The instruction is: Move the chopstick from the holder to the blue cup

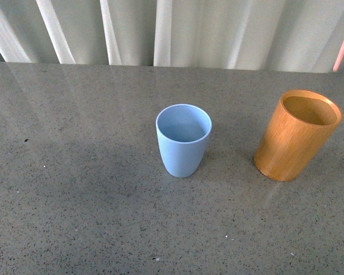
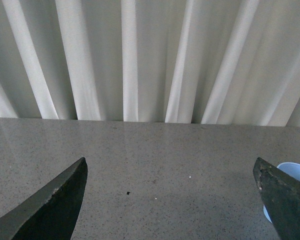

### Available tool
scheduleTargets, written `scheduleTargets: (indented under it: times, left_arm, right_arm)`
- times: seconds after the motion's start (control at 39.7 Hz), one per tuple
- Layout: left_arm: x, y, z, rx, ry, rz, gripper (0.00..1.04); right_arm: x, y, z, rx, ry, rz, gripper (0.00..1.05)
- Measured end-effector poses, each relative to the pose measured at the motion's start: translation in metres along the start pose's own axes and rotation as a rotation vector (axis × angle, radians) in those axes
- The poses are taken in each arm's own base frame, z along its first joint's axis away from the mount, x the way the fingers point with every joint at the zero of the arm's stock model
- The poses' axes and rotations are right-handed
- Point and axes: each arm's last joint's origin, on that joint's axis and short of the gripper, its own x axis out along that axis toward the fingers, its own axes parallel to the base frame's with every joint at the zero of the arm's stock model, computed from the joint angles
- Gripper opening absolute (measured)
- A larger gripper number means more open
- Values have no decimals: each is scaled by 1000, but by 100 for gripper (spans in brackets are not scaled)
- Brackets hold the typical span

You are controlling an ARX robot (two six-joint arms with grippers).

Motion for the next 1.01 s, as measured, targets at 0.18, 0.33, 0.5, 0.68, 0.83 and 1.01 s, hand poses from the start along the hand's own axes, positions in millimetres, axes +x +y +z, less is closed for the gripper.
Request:
scheduleTargets:
  times: [0.18,0.33,0.5,0.68,0.83,1.01]
  left_arm:
    - [0,0,0,0,0,0,98]
    - [0,0,0,0,0,0,98]
    - [0,0,0,0,0,0,98]
    - [0,0,0,0,0,0,98]
    - [0,0,0,0,0,0,98]
    - [0,0,0,0,0,0,98]
  right_arm:
    - [11,21,49,92,-106,78,3]
    - [25,50,40,221,-20,185,3]
    - [35,78,11,287,77,256,3]
    - [41,96,-8,280,134,318,3]
    - [49,106,-14,266,151,347,3]
    - [59,116,-18,261,159,366,3]
